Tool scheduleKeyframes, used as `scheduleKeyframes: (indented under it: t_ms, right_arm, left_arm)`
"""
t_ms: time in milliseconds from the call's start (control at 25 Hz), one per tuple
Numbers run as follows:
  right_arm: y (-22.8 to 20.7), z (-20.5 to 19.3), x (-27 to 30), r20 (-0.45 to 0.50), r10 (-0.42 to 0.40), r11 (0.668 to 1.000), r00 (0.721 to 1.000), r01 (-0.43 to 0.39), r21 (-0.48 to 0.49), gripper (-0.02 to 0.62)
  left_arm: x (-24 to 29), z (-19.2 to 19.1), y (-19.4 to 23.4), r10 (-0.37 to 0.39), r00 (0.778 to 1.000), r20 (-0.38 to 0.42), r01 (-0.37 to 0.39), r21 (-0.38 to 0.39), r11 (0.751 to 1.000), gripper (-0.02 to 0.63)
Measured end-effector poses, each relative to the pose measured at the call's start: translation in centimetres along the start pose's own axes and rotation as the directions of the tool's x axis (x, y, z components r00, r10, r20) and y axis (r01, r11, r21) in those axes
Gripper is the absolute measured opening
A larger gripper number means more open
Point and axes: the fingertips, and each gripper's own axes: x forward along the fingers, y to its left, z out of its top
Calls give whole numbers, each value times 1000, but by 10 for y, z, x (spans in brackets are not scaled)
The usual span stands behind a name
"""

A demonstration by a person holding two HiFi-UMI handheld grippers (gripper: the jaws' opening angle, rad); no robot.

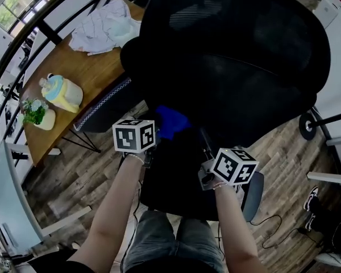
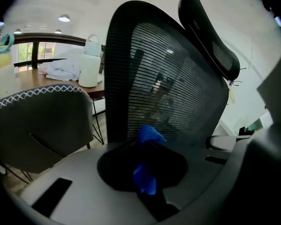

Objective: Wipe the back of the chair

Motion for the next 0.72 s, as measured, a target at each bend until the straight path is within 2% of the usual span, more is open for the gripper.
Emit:
scheduleKeyframes:
  t_ms: [320,720]
  right_arm:
    - [20,-10,16,-22,24,1000,999,-24,-12,31]
    - [46,-9,6,-10,56,996,998,-57,-69,31]
  left_arm:
    - [-21,-2,40,65,998,26,-63,-49,997,38]
    - [-46,6,36,20,999,48,-20,-3,1000,38]
